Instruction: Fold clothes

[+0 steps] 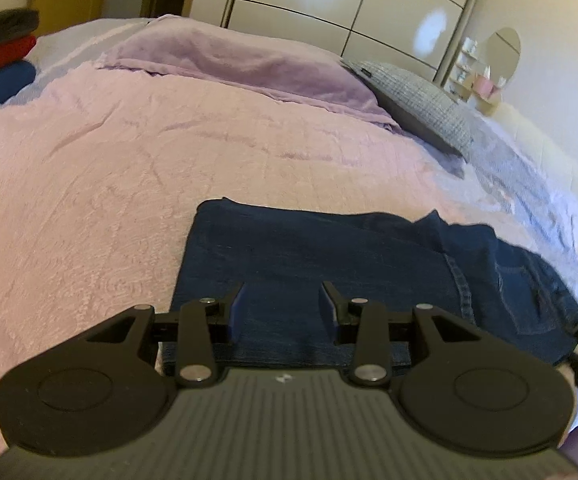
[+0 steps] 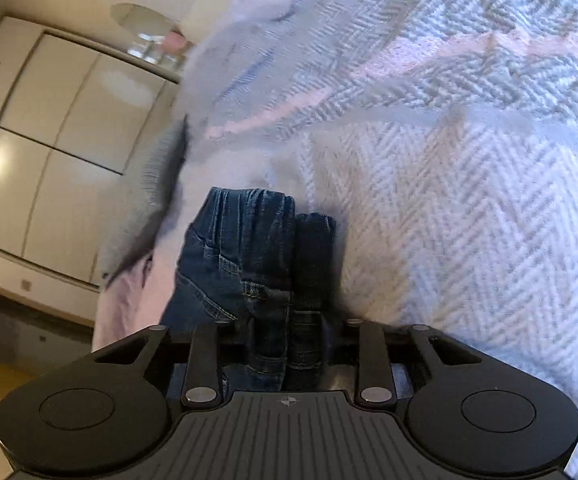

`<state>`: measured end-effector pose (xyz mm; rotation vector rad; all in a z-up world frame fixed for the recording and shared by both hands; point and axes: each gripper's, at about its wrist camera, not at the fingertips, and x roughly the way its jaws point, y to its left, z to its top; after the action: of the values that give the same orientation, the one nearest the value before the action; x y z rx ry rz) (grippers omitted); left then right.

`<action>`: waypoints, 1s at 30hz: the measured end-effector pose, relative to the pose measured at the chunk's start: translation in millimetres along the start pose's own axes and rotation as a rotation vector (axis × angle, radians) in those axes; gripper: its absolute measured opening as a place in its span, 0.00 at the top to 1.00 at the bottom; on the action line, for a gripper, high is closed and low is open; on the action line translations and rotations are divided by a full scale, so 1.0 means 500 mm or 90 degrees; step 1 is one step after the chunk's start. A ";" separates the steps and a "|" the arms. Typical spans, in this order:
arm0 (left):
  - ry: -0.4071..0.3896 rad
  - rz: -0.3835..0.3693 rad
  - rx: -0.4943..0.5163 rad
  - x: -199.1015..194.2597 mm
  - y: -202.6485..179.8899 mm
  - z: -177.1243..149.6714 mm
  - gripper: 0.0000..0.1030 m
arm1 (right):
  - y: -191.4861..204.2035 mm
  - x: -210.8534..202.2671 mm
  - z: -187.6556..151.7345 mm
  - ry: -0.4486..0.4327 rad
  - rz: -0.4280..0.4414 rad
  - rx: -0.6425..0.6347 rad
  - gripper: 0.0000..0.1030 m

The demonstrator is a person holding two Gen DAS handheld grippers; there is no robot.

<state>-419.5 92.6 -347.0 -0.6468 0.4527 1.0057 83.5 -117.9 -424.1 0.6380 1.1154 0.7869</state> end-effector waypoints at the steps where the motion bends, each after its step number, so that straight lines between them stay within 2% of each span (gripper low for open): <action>1: -0.003 -0.002 -0.007 -0.004 0.009 0.001 0.66 | 0.027 -0.005 -0.008 -0.013 -0.021 -0.045 0.77; 3: -0.009 0.000 -0.020 -0.012 0.026 0.002 0.66 | 0.109 -0.019 -0.044 -0.058 -0.070 -0.193 0.79; 7: -0.024 -0.006 -0.053 -0.031 0.064 0.009 0.66 | 0.299 -0.054 -0.193 -0.165 -0.069 -0.532 0.80; 10: -0.036 -0.018 -0.088 -0.050 0.096 0.013 0.66 | 0.411 -0.060 -0.374 -0.213 0.007 -0.787 0.80; 12: -0.033 -0.026 -0.104 -0.056 0.111 0.012 0.67 | 0.441 -0.059 -0.488 -0.218 0.066 -0.905 0.80; 14: -0.031 -0.035 -0.121 -0.062 0.127 0.012 0.67 | 0.448 -0.058 -0.604 -0.203 0.128 -1.012 0.79; 17: -0.028 -0.048 -0.146 -0.072 0.150 0.012 0.67 | 0.420 -0.027 -0.757 -0.105 0.197 -1.163 0.76; 18: -0.027 -0.052 -0.154 -0.075 0.157 0.012 0.67 | 0.405 -0.008 -0.799 -0.048 0.207 -1.213 0.75; 20: -0.025 -0.061 -0.170 -0.081 0.173 0.011 0.67 | 0.371 0.014 -0.863 0.034 0.183 -1.294 0.72; 21: -0.024 -0.065 -0.179 -0.084 0.180 0.011 0.67 | 0.357 0.015 -0.884 0.048 0.173 -1.321 0.68; 22: -0.023 -0.069 -0.187 -0.087 0.188 0.011 0.67 | 0.348 0.003 -0.887 0.027 0.177 -1.328 0.63; 23: -0.022 -0.074 -0.195 -0.090 0.196 0.011 0.67 | 0.343 -0.010 -0.885 0.019 0.185 -1.325 0.50; 24: -0.021 -0.078 -0.203 -0.093 0.203 0.011 0.66 | 0.345 -0.023 -0.869 0.037 0.202 -1.298 0.43; 25: -0.014 -0.084 -0.210 -0.088 0.206 0.012 0.66 | 0.350 -0.038 -0.847 0.046 0.220 -1.263 0.28; 28: 0.019 -0.104 -0.229 -0.057 0.204 0.015 0.62 | 0.356 -0.086 -0.780 0.015 0.233 -1.178 0.25; 30: 0.041 -0.118 -0.241 -0.036 0.203 0.018 0.60 | 0.360 -0.086 -0.721 -0.005 0.196 -1.108 0.25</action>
<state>-516.7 125.6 -358.4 -1.0444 0.2521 0.9017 -308.5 -27.3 -375.2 -0.6899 0.0182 1.6207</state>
